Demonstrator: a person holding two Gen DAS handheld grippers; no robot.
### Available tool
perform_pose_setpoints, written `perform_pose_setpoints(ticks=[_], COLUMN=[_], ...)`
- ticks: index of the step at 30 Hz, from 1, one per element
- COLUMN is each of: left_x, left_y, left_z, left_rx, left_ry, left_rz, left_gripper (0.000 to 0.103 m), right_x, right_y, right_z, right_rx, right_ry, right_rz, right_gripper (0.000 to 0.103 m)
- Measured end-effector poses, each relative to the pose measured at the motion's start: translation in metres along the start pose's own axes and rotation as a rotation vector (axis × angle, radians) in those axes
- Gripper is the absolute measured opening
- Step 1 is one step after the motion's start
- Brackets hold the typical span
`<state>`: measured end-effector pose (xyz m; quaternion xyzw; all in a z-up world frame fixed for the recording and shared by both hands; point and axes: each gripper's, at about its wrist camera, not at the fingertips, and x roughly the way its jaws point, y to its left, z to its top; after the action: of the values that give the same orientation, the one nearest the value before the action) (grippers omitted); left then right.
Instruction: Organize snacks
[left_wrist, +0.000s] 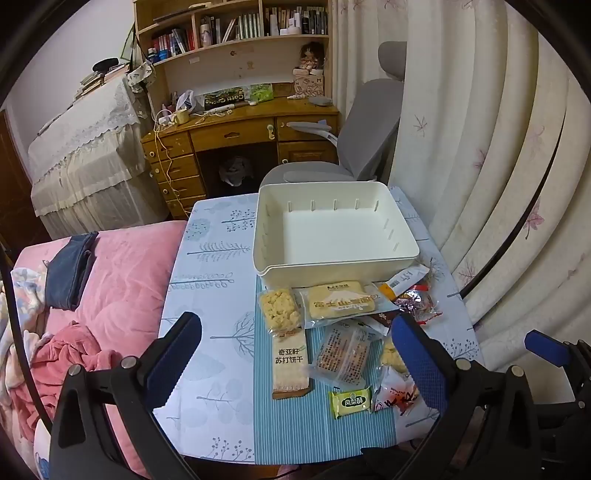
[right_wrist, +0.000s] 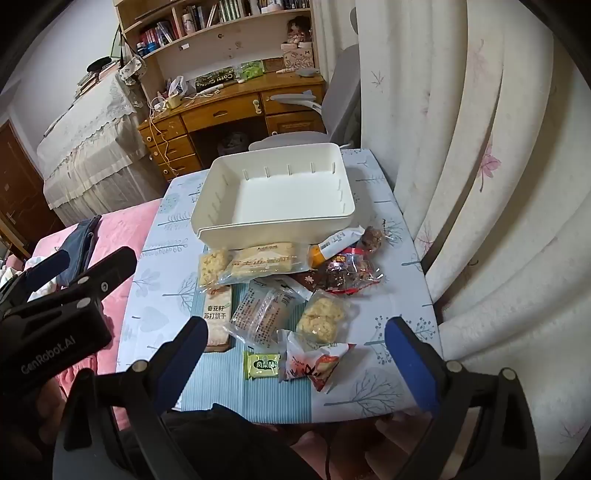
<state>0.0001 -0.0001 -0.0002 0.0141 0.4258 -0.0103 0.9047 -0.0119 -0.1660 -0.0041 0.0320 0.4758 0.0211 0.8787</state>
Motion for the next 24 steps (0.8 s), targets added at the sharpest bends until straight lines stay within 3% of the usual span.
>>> perform_pose_setpoints(ticks=[24], left_x=[0.000], left_y=[-0.002], left_z=[-0.013], left_rx=[0.001], left_ry=[0.005], left_rz=[-0.016], left_gripper=[0.102], right_x=[-0.001], right_y=[0.001], right_z=[-0.011], right_rx=[0.012], right_ry=[0.006], right_rz=[0.005], right_gripper=[0.097])
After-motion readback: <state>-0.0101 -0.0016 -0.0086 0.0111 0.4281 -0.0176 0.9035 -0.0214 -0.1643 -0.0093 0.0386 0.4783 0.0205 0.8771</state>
